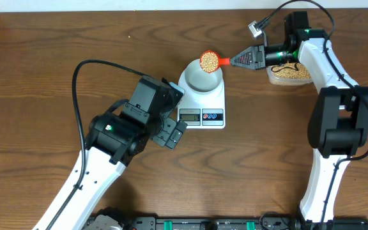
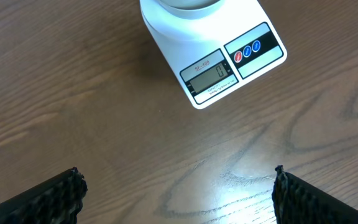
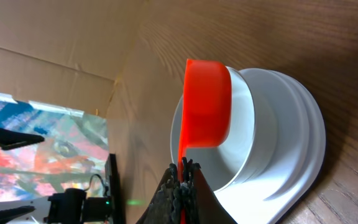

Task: Scoop item into bowl and weigh 50g on scale
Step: 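Carry the filled scoop left over the bowl on the scale, then tilt the scoop with the right gripper to pour soybeans into the bowl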

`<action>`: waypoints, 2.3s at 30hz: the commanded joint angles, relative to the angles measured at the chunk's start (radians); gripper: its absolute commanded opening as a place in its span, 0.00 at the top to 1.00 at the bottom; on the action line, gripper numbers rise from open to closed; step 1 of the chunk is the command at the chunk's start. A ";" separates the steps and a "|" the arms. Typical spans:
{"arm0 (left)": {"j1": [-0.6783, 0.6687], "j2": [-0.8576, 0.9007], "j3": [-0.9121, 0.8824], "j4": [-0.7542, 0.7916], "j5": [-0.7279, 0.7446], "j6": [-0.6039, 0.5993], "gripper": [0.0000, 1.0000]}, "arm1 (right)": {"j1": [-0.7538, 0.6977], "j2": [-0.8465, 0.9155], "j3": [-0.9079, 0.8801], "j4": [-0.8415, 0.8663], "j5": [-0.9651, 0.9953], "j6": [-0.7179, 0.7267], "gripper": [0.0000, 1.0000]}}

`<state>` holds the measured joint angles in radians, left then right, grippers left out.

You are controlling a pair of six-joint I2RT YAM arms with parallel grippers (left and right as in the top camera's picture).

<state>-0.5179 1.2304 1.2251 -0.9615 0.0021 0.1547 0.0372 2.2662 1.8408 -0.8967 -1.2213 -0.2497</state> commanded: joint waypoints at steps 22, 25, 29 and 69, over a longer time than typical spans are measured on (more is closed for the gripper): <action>0.004 -0.002 0.005 0.000 0.006 0.006 0.02 | 0.069 -0.155 -0.003 -0.086 0.183 -0.322 0.99; 0.004 -0.002 0.005 0.000 0.006 0.006 0.02 | 0.069 -0.155 -0.003 -0.123 0.184 -0.411 0.99; 0.004 -0.002 0.005 0.000 0.006 0.006 0.02 | 0.069 -0.155 -0.003 -0.137 0.196 -0.448 0.99; 0.004 -0.002 0.005 0.000 0.006 0.006 0.02 | 0.124 -0.155 -0.003 -0.053 0.386 -0.466 0.99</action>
<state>-0.5179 1.2304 1.2251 -0.9615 0.0021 0.1547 0.1566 2.1254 1.8378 -0.9512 -0.8249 -0.6991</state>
